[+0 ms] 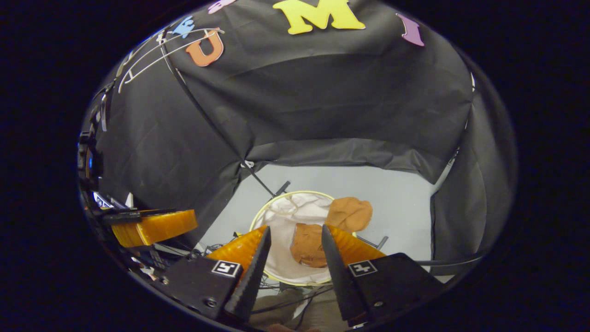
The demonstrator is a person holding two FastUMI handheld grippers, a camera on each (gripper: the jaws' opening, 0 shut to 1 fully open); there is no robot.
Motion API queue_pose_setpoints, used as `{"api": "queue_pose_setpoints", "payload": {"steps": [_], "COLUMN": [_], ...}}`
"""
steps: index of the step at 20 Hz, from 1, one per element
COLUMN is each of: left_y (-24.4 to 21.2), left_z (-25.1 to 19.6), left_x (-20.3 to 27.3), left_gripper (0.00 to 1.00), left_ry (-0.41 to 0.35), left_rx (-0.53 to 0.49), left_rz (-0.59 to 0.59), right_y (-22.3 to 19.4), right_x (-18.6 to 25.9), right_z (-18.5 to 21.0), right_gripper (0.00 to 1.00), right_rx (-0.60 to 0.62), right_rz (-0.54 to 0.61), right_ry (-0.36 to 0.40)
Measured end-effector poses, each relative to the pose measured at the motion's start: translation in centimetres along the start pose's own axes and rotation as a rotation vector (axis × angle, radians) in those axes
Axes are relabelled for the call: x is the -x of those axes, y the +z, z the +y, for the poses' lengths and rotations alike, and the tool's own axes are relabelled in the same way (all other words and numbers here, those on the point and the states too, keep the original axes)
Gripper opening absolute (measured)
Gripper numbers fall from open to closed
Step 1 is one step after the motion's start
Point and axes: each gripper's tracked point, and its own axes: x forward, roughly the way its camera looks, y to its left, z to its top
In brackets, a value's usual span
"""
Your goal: Grasp the clothes on the hanger with both hands and then place them into the laundry hamper below.
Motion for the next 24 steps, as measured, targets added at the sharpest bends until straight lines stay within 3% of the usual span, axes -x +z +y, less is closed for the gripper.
{"api": "queue_pose_setpoints", "payload": {"steps": [1,5,6,7,8,9,11,12,15,21,22,23,24], "left_y": [0.1,0.4,0.4,0.8,0.9,0.5,-0.6,-0.9,-1.3,3.2,4.4,5.3,6.4], "left_z": [0.0,-0.1,0.0,-0.2,-0.1,0.4,1.3,1.9,3.5,3.9,3.6,3.6,3.4], "left_x": [-0.1,0.4,0.9,1.6,2.5,3.8,6.6,7.9,12.3,24.1,26.4,28.5,31.0], "left_gripper": [0.94,0.95,1.00,0.95,1.00,0.95,1.00,0.95,0.95,0.95,1.00,0.87,0.88], "left_ry": [0.008,0.004,-0.006,-0.016,-0.026,-0.037,-0.053,-0.061,-0.090,-0.132,-0.146,-0.161,-0.175], "left_rx": [0.000,-0.004,-0.009,-0.017,-0.028,-0.040,-0.060,-0.069,-0.078,-0.140,-0.167,-0.197,-0.228], "left_rz": [-0.004,-0.046,-0.059,-0.074,-0.086,-0.100,-0.136,-0.159,-0.244,-0.554,-0.624,-0.707,-0.797], "right_y": [-0.2,-0.4,-0.5,-0.6,-0.9,-1.4,-2.7,-3.4,-5.8,-5.2,-4.7,-3.9,-3.3], "right_x": [0.4,3.1,3.8,4.7,5.5,6.5,8.8,9.9,13.8,27.0,29.4,31.9,34.5], "right_z": [-0.2,-0.1,-0.1,0.0,0.1,0.1,0.2,0.1,-0.2,2.0,2.9,3.8,4.5], "right_gripper": [0.76,0.76,0.76,0.76,0.76,0.76,0.76,0.76,0.76,0.76,0.79,0.77,0.80], "right_rx": [0.011,0.040,0.035,0.024,0.014,0.004,-0.020,-0.035,-0.083,-0.075,-0.071,-0.065,-0.053], "right_rz": [-0.008,-0.075,-0.094,-0.117,-0.139,-0.158,-0.196,-0.217,-0.274,-0.525,-0.595,-0.669,-0.744], "right_ry": [-0.005,-0.042,-0.052,-0.063,-0.077,-0.097,-0.137,-0.158,-0.227,-0.316,-0.320,-0.320,-0.321]}}
